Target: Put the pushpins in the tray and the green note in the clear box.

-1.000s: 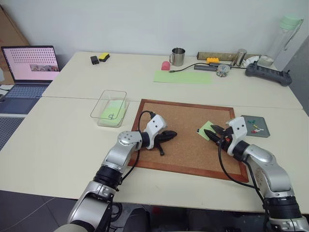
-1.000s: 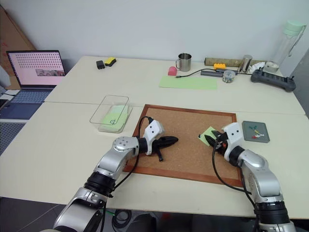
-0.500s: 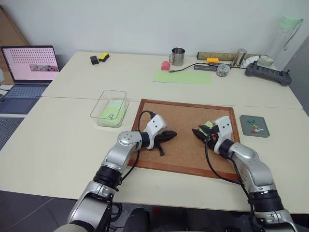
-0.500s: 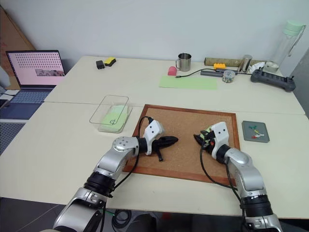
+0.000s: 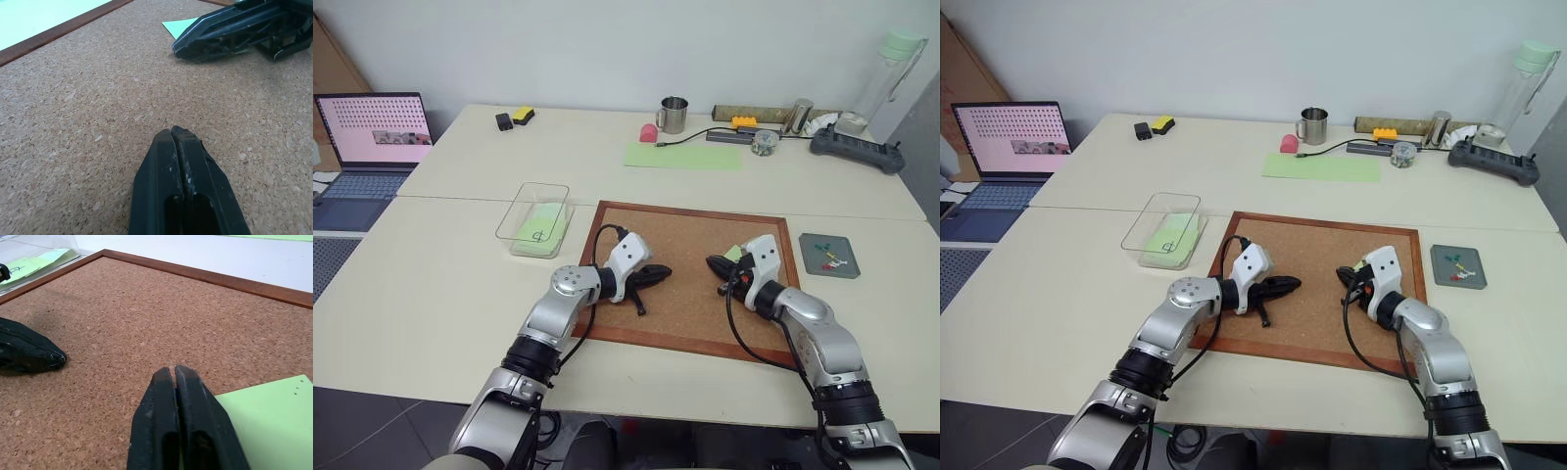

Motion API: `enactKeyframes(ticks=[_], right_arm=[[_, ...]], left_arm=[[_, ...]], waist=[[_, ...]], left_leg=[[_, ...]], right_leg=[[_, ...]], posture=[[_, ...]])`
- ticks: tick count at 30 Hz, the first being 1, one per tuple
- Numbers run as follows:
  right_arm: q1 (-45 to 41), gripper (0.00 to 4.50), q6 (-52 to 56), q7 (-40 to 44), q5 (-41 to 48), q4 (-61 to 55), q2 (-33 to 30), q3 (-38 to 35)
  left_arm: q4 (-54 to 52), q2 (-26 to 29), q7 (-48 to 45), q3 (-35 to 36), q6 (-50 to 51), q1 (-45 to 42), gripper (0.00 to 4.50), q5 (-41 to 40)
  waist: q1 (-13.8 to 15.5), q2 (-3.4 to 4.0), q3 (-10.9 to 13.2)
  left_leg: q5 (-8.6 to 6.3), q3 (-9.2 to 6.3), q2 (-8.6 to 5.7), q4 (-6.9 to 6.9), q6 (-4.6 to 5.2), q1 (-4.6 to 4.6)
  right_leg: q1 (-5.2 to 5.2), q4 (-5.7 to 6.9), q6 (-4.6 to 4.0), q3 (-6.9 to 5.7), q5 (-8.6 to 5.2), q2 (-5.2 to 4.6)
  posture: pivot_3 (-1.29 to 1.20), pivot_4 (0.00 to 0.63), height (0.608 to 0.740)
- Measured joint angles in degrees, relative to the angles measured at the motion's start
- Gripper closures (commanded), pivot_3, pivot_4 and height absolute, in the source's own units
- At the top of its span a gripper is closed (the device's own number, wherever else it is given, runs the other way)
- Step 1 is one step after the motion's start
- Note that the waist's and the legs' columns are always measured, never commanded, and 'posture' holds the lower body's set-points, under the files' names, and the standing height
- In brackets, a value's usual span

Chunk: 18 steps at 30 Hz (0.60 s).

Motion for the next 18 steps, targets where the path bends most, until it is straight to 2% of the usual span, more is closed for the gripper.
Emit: enactKeyframes(ticks=[9,14,18], right_arm=[[-0.5,4.48,1.3,-0.2,1.8,-0.3,0.4,-0.9],[-4.7,4.48,1.3,0.1,4.0,-7.2,-1.6,-3.8],[-3.8,4.48,2.0,0.3,4.2,-8.4,-3.0,-4.7]], left_arm=[[-0.2,0.1,0.0,0.0,0.0,0.0,4.5,0.0],[-0.2,0.1,0.0,0.0,0.1,0.0,4.5,0.0],[-0.2,0.1,-0.1,0.0,0.1,0.0,4.5,0.0]], waist=[[0.0,-0.01,0.0],[0.0,0.0,0.0],[0.1,-0.01,0.0]], left_leg=[[0.0,0.01,0.0,0.0,0.0,-0.04],[0.0,-0.04,0.0,-0.01,0.0,-0.05],[0.0,-0.02,0.0,-0.01,0.0,-0.06]], right_leg=[[-0.06,0.02,0.0,0.02,0.0,0.0],[-0.03,-0.01,0.0,-0.04,0.0,0.0],[-0.03,-0.02,0.0,-0.02,0.0,0.0]], posture=[[0.0,0.15,0.74],[0.0,0.15,0.74],[0.0,0.15,0.74]])
